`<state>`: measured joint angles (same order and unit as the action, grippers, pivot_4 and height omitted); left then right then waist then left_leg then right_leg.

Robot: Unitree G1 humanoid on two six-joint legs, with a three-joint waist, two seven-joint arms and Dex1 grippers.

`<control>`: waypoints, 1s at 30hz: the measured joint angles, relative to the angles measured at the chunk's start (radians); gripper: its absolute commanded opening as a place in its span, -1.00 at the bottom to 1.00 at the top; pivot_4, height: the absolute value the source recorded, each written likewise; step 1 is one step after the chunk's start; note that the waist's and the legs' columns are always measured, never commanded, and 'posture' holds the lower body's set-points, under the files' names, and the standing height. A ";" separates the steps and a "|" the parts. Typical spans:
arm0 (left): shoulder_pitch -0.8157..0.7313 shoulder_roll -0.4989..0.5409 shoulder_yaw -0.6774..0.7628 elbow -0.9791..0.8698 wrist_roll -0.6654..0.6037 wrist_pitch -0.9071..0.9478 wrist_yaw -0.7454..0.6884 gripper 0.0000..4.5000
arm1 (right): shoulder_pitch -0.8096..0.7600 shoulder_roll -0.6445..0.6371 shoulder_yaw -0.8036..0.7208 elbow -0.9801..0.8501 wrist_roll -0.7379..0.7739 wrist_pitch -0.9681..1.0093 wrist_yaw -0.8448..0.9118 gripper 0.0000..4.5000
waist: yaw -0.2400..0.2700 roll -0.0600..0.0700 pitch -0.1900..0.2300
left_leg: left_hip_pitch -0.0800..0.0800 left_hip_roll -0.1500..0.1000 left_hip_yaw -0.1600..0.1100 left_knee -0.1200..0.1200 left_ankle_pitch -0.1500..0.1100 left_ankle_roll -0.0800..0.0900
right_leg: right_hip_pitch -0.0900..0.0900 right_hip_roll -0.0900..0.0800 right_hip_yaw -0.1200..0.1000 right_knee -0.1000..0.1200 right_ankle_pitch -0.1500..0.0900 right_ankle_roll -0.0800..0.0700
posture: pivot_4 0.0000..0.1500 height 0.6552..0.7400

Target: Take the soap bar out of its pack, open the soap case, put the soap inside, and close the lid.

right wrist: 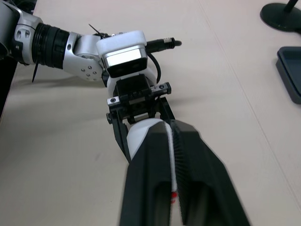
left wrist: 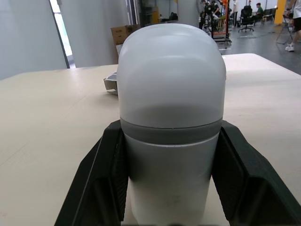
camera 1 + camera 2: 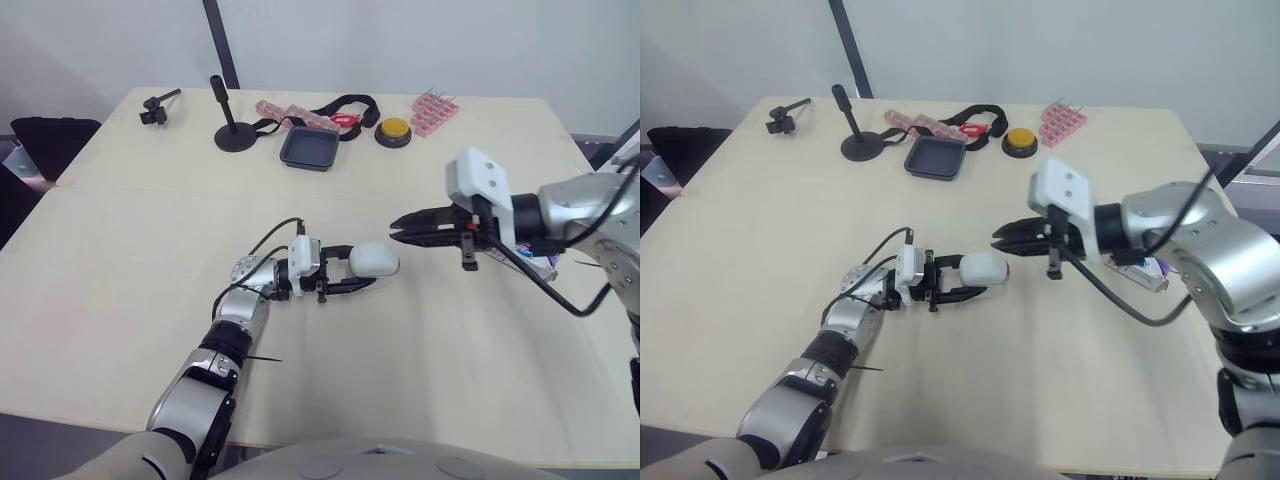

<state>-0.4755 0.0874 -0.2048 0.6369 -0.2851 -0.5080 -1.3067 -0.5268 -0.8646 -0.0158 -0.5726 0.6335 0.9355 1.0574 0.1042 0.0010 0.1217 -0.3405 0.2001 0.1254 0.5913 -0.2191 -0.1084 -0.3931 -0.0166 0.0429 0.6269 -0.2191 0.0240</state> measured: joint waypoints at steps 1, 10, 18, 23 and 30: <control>0.000 0.003 0.000 -0.006 0.000 0.005 0.000 -0.17 | 0.038 -0.004 -0.029 0.000 0.002 -0.027 0.012 -0.18 | -0.001 0.000 0.000 | 0.000 0.000 0.000 0.000 0.000 0.000 | 0.000 0.000 0.000 0.000 0.000 0.000 | 1.00 1.00; 0.021 0.026 0.011 -0.061 -0.025 0.072 0.007 -0.17 | 0.350 0.015 -0.235 0.053 0.008 -0.271 0.083 0.99 | -0.018 0.000 0.000 | -0.002 0.000 0.001 0.000 -0.003 0.006 | -0.002 0.000 0.000 -0.002 0.000 0.000 | 1.00 1.00; 0.054 0.039 0.016 -0.154 -0.049 0.201 0.022 -0.17 | 0.400 0.018 -0.221 0.047 -0.004 -0.319 0.040 0.99 | -0.027 0.000 0.001 | -0.002 0.000 0.001 0.000 -0.003 0.008 | -0.002 0.000 0.000 -0.002 0.000 -0.001 | 1.00 1.00; 0.071 0.140 0.018 -0.378 -0.099 0.573 0.125 -0.17 | 0.389 0.036 -0.196 0.056 -0.021 -0.312 -0.048 0.99 | -0.028 0.001 0.001 | -0.002 0.000 0.001 -0.001 -0.003 0.006 | -0.002 0.000 0.000 -0.002 0.000 -0.001 | 1.00 1.00; 0.065 0.149 0.179 -0.649 -0.468 1.293 0.431 -0.17 | 0.394 0.080 -0.154 0.055 -0.025 -0.308 -0.132 0.99 | -0.026 0.002 0.002 | -0.003 -0.001 0.001 -0.001 -0.001 0.002 | -0.002 0.000 0.000 -0.004 -0.002 -0.003 | 1.00 1.00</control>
<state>-0.4102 0.2361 -0.0257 -0.0121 -0.7527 0.7854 -0.8754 -0.1331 -0.7846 -0.1697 -0.5180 0.6081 0.6278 0.9258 0.0784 0.0028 0.1237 -0.3434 0.1992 0.1261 0.5906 -0.2202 -0.1065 -0.3948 -0.0167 0.0429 0.6232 -0.2207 0.0213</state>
